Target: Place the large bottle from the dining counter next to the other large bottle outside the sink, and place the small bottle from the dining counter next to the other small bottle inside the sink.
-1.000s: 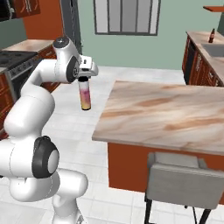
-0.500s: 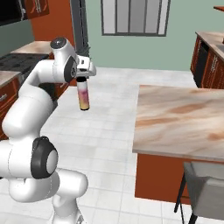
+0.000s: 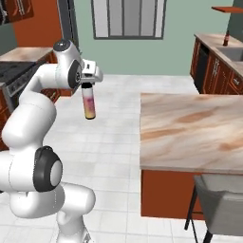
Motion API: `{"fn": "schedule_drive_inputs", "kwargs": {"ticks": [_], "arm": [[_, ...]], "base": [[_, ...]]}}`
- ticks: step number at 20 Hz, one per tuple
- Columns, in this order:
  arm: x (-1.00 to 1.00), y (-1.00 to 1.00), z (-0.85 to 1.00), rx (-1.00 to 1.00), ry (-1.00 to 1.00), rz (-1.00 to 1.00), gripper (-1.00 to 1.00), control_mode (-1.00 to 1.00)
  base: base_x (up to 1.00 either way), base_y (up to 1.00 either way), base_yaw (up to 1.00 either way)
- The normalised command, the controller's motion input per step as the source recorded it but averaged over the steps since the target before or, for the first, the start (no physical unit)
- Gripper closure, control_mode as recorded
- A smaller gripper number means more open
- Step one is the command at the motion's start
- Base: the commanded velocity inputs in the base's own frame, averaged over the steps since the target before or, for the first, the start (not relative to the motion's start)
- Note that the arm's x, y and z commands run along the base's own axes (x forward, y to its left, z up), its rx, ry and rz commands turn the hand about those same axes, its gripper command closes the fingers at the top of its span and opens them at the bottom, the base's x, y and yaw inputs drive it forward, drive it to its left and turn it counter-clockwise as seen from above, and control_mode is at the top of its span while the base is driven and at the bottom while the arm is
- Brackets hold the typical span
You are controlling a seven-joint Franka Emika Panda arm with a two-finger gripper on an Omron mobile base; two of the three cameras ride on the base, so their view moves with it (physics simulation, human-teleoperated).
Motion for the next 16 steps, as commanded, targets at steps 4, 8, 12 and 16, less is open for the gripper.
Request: {"fn": "schedule_drive_inputs", "kwargs": {"ticks": [4,8,12,16], "arm": [[0.00,0.00,0.00,0.00,0.00,0.00,1.00,1.00],[0.00,0.00,0.00,0.00,0.00,0.00,1.00,1.00],[0.00,0.00,0.00,0.00,0.00,0.00,1.00,1.00],[0.00,0.00,0.00,0.00,0.00,0.00,1.00,1.00]], "base": [[0.00,0.00,-0.25],[0.00,0.00,-0.25],[0.00,0.02,-0.25],[0.00,0.18,-0.24]]}}
